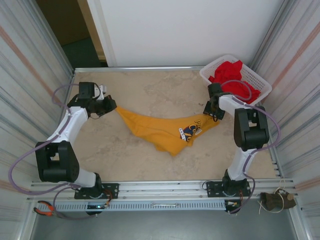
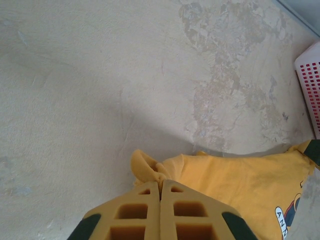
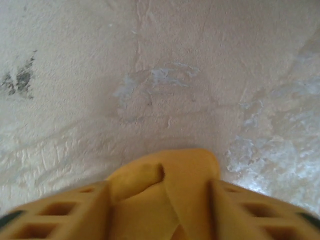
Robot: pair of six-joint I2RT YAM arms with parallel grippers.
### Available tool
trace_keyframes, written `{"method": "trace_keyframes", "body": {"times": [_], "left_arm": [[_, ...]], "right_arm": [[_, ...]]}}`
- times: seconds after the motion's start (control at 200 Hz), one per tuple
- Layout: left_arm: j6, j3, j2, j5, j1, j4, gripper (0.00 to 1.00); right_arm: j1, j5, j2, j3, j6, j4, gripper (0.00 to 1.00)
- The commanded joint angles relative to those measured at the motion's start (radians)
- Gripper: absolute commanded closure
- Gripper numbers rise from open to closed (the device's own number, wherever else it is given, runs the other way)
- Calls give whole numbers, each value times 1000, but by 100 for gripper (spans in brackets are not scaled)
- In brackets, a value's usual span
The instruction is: Fold the inside-out t-shirt
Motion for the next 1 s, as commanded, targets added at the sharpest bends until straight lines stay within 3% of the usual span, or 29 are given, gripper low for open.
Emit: {"method": "trace_keyframes", "body": {"times": [0.0, 0.306, 0.436, 0.551, 0.746, 0.817, 0.862, 0.917, 0.997], "left_arm": [[23, 48, 21, 6, -2, 14, 100], [-43, 459, 169, 73, 60, 9, 100], [-53, 547, 126, 80, 71, 22, 100], [-74, 426, 12, 69, 75, 88, 100], [-115, -7, -156, 12, 76, 193, 100], [-105, -118, -162, 14, 75, 203, 100], [-92, -180, -161, 2, 73, 205, 100], [-73, -240, -155, -25, 75, 201, 100], [-57, -287, -142, -45, 75, 195, 100]], "right_arm": [[-6, -36, 16, 41, -19, 1, 98], [-18, -132, -260, 320, -38, -47, 100], [-4, -165, -443, 293, -36, 22, 100], [33, -168, -656, 115, -38, 123, 100], [79, -164, -907, -354, 55, 173, 100], [87, -176, -971, -515, 118, 181, 62], [92, -164, -1016, -581, 148, 169, 47], [92, -129, -1078, -643, 178, 148, 39], [87, -89, -1124, -657, 184, 114, 37]]}}
